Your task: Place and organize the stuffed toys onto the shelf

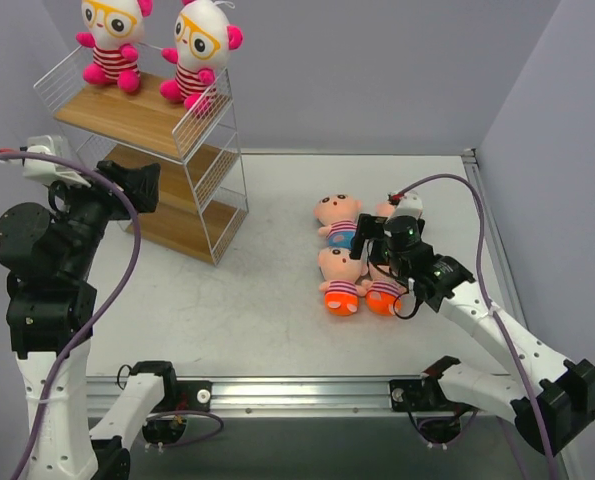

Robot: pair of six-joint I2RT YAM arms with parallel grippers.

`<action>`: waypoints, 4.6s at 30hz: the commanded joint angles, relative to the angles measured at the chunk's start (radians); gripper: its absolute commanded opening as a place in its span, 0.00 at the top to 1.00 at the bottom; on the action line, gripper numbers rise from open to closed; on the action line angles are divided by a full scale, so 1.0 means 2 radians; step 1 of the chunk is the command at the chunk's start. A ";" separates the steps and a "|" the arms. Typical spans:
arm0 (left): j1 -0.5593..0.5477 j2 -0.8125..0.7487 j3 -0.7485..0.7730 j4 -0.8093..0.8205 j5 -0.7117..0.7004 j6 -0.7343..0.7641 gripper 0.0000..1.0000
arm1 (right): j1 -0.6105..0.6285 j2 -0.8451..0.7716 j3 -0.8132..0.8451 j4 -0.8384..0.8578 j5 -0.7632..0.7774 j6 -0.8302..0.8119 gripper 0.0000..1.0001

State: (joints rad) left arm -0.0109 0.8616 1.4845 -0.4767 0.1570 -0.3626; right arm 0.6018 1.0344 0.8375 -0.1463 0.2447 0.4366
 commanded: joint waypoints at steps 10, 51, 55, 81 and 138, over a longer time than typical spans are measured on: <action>-0.037 -0.108 -0.101 -0.173 -0.048 0.026 0.06 | -0.036 0.106 -0.025 0.069 -0.108 0.029 0.31; -0.443 0.003 -0.360 0.056 -0.213 -0.231 0.07 | 0.082 0.139 -0.014 0.171 -0.038 0.210 1.00; -0.476 0.041 -0.360 0.097 -0.236 -0.246 0.09 | 0.093 0.134 -0.018 0.194 -0.030 0.242 1.00; -0.503 0.080 -0.386 0.152 -0.283 -0.292 0.74 | 0.113 0.115 -0.061 0.289 -0.042 0.312 1.00; 0.045 0.014 -0.346 -0.084 -0.115 -0.130 0.98 | 0.111 -0.054 -0.107 0.220 0.031 0.090 0.25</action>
State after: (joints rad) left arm 0.0486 0.8555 0.7555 -0.7845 -0.1001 -0.7334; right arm 0.8299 0.9550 0.6292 0.2398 0.3012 0.6704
